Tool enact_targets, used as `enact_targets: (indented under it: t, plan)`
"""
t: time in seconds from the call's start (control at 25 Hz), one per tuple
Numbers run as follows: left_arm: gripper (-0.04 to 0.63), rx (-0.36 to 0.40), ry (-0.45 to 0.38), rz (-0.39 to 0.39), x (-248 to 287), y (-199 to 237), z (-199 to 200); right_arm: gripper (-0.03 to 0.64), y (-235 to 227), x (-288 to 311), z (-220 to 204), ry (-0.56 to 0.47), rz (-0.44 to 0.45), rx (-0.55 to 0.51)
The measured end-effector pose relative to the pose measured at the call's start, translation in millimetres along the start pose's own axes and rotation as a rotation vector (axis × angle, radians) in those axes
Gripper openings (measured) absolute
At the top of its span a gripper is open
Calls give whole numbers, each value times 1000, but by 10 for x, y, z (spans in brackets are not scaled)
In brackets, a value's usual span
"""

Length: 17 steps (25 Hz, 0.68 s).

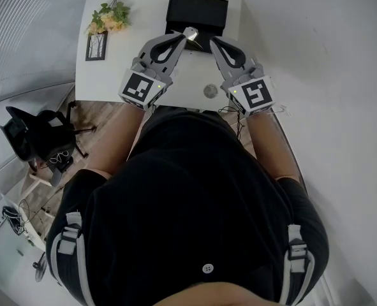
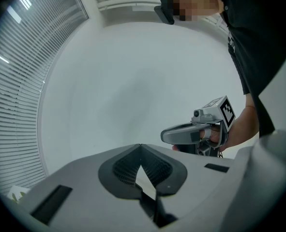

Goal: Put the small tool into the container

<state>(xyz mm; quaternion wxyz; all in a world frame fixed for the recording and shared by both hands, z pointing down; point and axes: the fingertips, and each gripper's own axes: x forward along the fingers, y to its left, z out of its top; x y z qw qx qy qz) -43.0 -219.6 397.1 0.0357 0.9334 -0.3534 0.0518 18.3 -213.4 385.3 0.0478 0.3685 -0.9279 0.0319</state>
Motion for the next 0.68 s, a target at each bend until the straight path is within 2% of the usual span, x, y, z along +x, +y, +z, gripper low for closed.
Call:
enact_targets:
  t: [0.48, 0.68]
  plan:
    - [8, -15, -11, 14, -4, 53, -31, 11, 11, 77, -42, 3, 5, 9]
    - [8, -11, 9, 13, -27, 81, -126, 11, 20, 99, -81, 13, 11, -3]
